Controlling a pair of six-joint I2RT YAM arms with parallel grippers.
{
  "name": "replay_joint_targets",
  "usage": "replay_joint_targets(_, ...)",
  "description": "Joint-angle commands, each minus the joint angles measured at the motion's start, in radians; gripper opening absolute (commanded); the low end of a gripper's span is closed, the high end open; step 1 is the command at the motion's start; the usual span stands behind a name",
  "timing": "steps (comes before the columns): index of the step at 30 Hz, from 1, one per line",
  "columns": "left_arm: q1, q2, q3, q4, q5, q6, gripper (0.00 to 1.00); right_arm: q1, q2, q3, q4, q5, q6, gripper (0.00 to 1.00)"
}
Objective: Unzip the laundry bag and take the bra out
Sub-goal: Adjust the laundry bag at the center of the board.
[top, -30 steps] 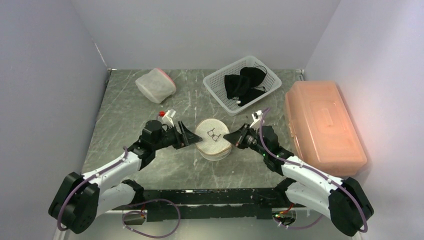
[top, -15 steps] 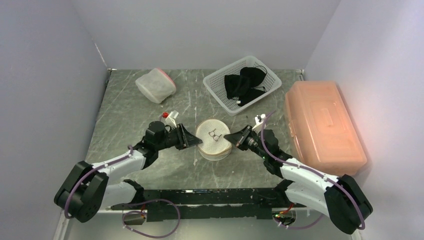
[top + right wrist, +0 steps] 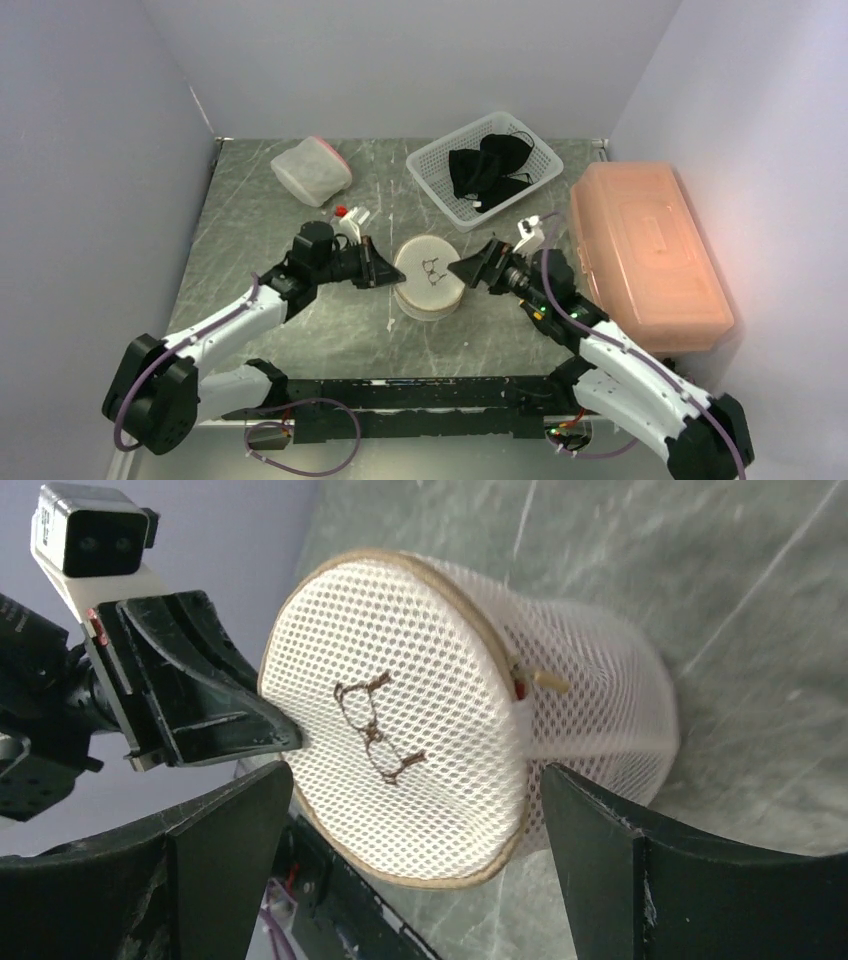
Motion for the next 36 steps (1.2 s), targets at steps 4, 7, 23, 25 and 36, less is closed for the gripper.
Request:
replay_joint_targets(4,-0.003,-0.037,0.336,-0.434,0.2,0.348,0.03,-0.148,-0.165,0.192,-0.296,-0.115,-0.22,1.0)
replay_joint_targets(7,-0.003,0.002,0.479,-0.659,0.327,0.585,0.03,-0.18,-0.167,0.245,-0.331,-0.212,-0.255,1.0)
replay_joint_targets(23,-0.006,0.082,0.578,-0.843,0.559,1.042,0.03,-0.14,-0.138,0.264,-0.284,-0.525,-0.343,0.92)
replay_joint_targets(25,-0.006,0.081,0.573,-0.837,0.554,1.046,0.03,-0.132,-0.13,0.257,-0.273,-0.541,-0.339,0.88)
replay_joint_targets(36,-0.011,0.07,0.497,-0.746,0.556,1.028,0.03,-0.073,-0.027,0.288,-0.318,-0.538,-0.362,0.77)
